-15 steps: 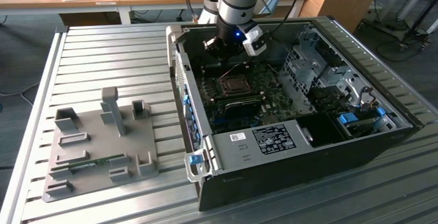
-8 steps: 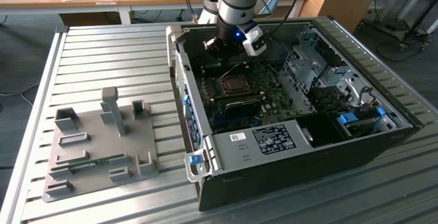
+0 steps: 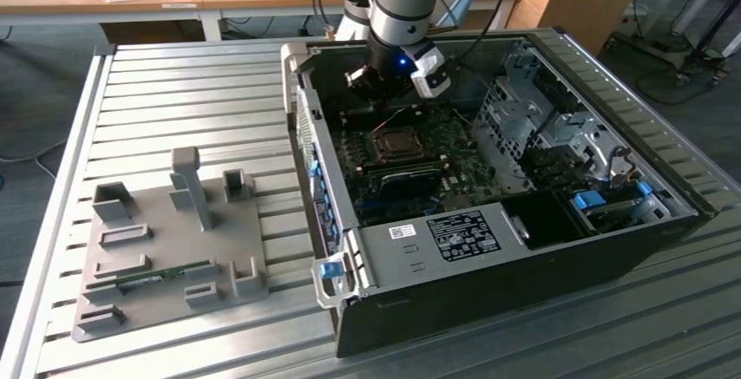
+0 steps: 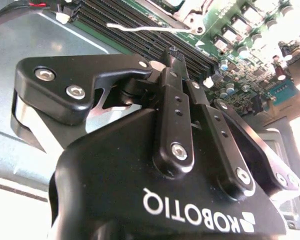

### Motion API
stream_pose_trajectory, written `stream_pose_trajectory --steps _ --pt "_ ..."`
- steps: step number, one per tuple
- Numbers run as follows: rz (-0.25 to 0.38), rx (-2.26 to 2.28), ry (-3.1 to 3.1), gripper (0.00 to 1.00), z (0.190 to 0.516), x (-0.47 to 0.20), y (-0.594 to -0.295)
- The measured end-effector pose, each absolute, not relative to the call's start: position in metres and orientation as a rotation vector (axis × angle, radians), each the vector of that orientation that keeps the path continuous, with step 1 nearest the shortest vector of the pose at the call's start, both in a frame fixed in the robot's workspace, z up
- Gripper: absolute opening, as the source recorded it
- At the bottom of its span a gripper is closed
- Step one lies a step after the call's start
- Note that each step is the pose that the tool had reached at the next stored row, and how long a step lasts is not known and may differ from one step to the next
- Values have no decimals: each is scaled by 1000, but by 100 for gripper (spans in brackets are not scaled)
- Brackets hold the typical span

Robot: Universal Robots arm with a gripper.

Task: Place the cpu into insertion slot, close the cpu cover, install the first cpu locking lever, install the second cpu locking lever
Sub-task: 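Install the first cpu locking lever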

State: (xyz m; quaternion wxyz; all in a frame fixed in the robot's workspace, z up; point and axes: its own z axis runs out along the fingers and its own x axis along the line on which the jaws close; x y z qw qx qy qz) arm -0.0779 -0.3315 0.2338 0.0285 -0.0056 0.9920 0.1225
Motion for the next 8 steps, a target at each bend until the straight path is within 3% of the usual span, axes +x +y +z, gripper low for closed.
stream_pose_trajectory --steps 8 --pt "373 -11 3061 11 231 -73 -326"
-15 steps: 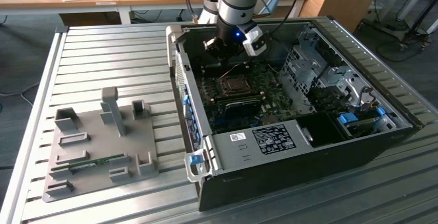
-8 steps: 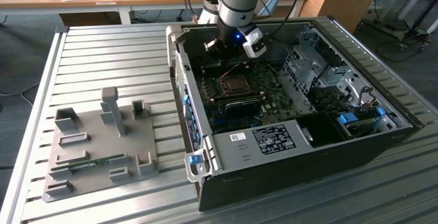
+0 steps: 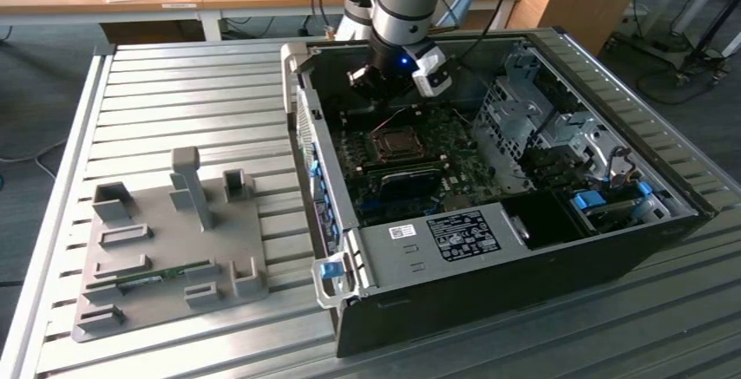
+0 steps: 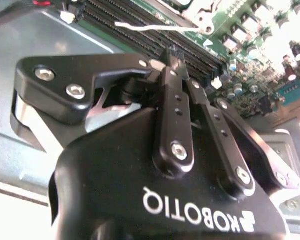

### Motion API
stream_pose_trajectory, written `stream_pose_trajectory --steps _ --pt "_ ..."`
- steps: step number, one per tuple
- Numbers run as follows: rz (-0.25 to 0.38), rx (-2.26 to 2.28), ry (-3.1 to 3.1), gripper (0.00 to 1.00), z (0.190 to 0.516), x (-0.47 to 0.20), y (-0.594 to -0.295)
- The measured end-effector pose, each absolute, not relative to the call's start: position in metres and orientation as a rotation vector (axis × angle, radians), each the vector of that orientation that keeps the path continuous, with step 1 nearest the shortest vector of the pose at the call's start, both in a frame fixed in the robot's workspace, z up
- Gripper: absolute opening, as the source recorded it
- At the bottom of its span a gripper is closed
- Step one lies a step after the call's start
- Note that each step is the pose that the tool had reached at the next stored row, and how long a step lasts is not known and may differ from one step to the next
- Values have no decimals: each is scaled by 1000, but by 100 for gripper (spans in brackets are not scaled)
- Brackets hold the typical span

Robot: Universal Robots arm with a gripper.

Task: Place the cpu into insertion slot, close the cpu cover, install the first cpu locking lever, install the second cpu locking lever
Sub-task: 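Install the first cpu locking lever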

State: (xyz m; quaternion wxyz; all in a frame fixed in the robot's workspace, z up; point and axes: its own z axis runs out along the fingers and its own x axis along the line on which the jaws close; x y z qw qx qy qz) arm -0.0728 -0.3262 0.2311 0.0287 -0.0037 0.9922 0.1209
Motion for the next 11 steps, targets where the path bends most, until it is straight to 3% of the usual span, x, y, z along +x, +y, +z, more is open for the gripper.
stream_pose_trajectory --steps 11 --pt "368 -6 3062 11 230 -69 -325"
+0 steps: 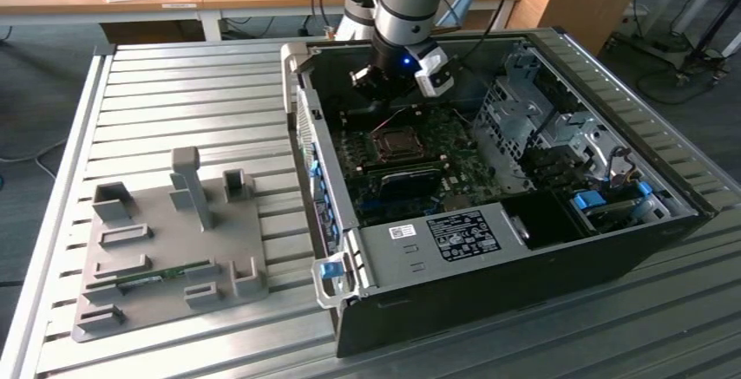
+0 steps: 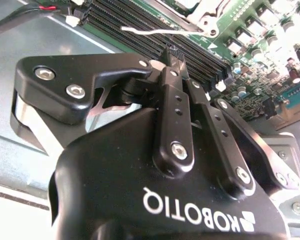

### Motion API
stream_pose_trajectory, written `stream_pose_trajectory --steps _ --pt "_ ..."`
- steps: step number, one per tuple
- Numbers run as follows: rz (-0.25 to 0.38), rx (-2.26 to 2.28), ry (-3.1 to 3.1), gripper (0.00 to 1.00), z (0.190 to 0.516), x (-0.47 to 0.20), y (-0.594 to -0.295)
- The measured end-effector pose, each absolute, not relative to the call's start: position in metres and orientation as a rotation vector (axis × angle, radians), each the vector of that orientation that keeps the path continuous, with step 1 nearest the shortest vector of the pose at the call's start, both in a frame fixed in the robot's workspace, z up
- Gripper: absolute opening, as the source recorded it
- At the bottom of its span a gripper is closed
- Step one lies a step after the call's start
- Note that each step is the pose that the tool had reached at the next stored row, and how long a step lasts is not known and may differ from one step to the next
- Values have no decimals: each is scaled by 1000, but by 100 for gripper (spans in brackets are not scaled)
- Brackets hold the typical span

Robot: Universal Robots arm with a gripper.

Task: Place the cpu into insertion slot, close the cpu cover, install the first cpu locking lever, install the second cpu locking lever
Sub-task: 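Install the first cpu locking lever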

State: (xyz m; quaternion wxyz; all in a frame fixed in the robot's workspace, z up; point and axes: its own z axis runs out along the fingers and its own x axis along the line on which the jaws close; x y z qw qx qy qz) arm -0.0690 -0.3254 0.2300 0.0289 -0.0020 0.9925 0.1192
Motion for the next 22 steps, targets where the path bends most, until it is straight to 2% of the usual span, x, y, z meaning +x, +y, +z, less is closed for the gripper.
stream_pose_trajectory --steps 16,22 --pt "367 276 3028 11 229 -69 -325" --pt "421 279 3024 11 229 -69 -326"
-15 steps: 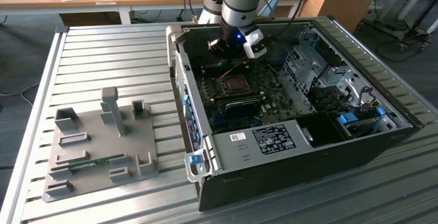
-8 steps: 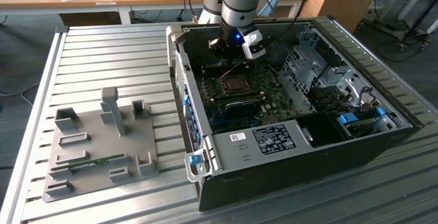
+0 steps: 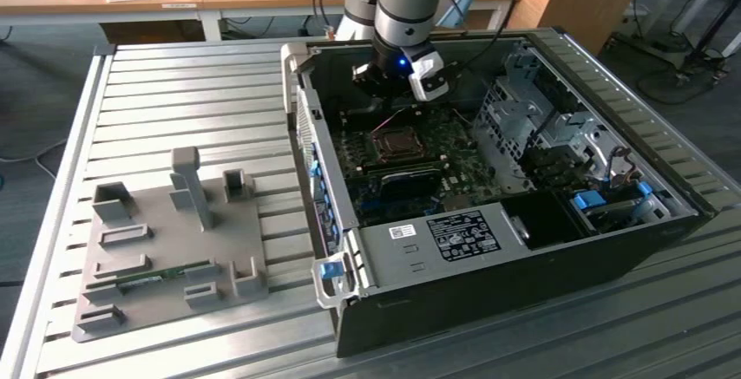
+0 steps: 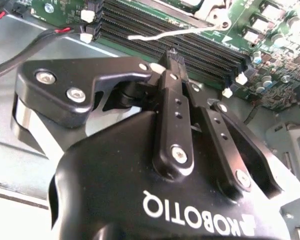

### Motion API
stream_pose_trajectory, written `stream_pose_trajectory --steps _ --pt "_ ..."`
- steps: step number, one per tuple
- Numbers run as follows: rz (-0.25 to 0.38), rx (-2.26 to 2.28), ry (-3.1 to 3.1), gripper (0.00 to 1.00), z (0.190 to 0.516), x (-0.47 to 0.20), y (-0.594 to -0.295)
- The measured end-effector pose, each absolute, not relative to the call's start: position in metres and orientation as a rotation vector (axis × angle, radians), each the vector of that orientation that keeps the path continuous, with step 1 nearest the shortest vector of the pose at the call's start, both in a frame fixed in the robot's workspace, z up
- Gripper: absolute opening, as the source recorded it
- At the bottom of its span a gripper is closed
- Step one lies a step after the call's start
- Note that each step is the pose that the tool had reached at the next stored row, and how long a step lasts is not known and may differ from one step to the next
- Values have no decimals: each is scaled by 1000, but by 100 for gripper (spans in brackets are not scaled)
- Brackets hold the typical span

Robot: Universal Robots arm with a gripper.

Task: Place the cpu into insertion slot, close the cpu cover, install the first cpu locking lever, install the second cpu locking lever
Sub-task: 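Install the first cpu locking lever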

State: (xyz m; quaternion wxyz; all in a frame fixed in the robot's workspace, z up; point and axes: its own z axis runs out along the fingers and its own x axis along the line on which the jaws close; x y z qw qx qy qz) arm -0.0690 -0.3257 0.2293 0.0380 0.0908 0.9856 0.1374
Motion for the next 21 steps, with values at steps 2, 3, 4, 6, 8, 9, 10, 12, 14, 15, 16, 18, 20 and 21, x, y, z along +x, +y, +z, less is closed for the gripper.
stream_pose_trajectory --steps 2,3,4,6,8,9,10,12,14,15,16,18,20,21 --pt "422 279 3024 11 229 -69 -326" --pt "422 279 3024 11 229 -69 -326" --pt "423 279 3024 11 229 -69 -326" --pt "422 280 3024 11 229 -68 -327" --pt "422 281 3023 11 229 -67 -327" --pt "422 281 3023 11 229 -67 -327" --pt "422 281 3023 11 229 -67 -327" --pt "422 281 3023 11 229 -66 -327" --pt "422 282 3023 11 229 -66 -328" --pt "422 282 3023 11 229 -66 -328" --pt "422 282 3023 11 229 -65 -328" --pt "422 282 3023 11 229 -65 -329" --pt "422 282 3023 11 229 -65 -330" --pt "422 282 3023 11 229 -65 -331"
